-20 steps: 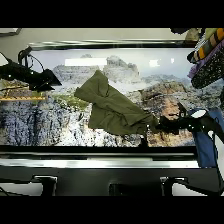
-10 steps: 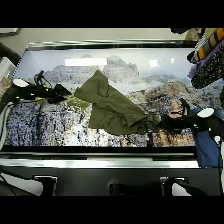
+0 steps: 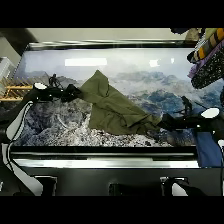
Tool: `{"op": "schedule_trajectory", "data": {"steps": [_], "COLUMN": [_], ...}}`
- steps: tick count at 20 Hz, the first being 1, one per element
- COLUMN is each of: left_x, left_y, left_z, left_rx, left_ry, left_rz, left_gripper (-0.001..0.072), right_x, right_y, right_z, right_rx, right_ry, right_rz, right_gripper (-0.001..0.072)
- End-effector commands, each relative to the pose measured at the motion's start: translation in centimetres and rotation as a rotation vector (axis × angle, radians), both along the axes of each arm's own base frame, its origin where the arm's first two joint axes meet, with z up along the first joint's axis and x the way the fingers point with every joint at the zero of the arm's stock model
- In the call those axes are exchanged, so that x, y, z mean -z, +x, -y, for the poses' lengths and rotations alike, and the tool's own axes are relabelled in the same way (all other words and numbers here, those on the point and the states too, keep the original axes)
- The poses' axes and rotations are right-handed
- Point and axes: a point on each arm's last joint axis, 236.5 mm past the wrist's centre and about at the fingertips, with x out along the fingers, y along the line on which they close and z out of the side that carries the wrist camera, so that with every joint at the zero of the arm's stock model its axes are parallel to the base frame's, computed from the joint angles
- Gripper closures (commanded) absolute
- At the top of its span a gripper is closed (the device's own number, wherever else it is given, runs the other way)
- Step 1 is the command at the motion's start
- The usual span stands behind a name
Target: Fold the clothes and pants, and hang the long-sleeved shirts on hangers.
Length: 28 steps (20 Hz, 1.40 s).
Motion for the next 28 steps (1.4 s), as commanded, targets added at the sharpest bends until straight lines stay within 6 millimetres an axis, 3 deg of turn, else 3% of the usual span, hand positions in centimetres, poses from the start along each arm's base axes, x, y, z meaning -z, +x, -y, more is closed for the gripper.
{"op": "schedule_trajectory", "data": {"steps": [1,3,4,5,6,7,9,11,13,14,17,19,20,22,23,26,28], "left_x": [0.9,0.9,1.0,1.0,0.9,0.5,-1.5,-5.3,-10.8,-13.6,-26.5,-35.3,-39.4,-46.5,-49.4,-55.7,-57.3], "left_y": [1.3,1.4,1.3,1.1,1.0,0.9,1.3,1.8,2.5,2.7,2.0,-0.8,-3.1,-8.6,-11.5,-19.9,-23.9], "left_z": [0.5,0.5,0.6,0.8,1.0,1.2,1.7,2.1,1.6,0.9,-1.4,-2.9,-3.8,-5.1,-5.7,-6.9,-7.5], "left_rx": [-0.039,-0.048,-0.043,-0.034,-0.025,-0.012,0.037,0.093,0.135,0.135,0.107,0.045,0.004,-0.065,-0.105,-0.212,-0.257], "left_ry": [-0.012,-0.018,-0.02,-0.023,-0.026,-0.029,-0.033,-0.036,0.017,0.068,0.235,0.311,0.346,0.397,0.414,0.446,0.46], "left_rz": [-0.012,-0.02,-0.025,-0.029,-0.031,-0.028,0.011,0.072,0.168,0.214,0.438,0.594,0.66,0.782,0.833,0.947,0.97], "left_gripper": [0.0217,0.0223,0.0359,0.0548,0.0646,0.0694,0.0695,0.0697,0.0697,0.0697,0.0698,0.0697,0.0697,0.0697,0.0697,0.0697,0.0697], "right_x": [-0.4,-0.6,-0.7,-0.8,-1.0,-1.3,-2.3,-5.0,-10.0,-13.6,-26.2,-34.4,-37.7,-43.2,-44.8,-48.8,-50.8], "right_y": [0.0,0.1,0.1,0.2,0.3,0.4,1.2,3.0,5.7,7.0,8.7,7.0,5.5,1.4,-0.4,-5.9,-8.2], "right_z": [-0.1,-0.1,-0.1,0.0,0.0,0.0,0.0,0.6,1.5,1.9,2.1,1.4,0.9,-0.5,-1.0,-2.0,-1.7], "right_rx": [0.0,0.0,0.001,0.002,0.005,0.008,0.014,0.011,0.023,0.031,0.024,0.002,-0.012,-0.041,-0.046,-0.001,0.076], "right_ry": [0.0,-0.001,-0.002,-0.005,-0.007,-0.009,-0.013,-0.048,-0.099,-0.121,-0.183,-0.232,-0.256,-0.299,-0.315,-0.347,-0.352], "right_rz": [0.014,0.019,0.024,0.03,0.039,0.051,0.111,0.225,0.386,0.482,0.774,0.956,1.033,1.168,1.216,1.336,1.398], "right_gripper": [0.0682,0.0682,0.0683,0.0683,0.0683,0.0683,0.0684,0.0684,0.0684,0.0684,0.0684,0.0684,0.0684,0.0684,0.0684,0.0684,0.0684]}}
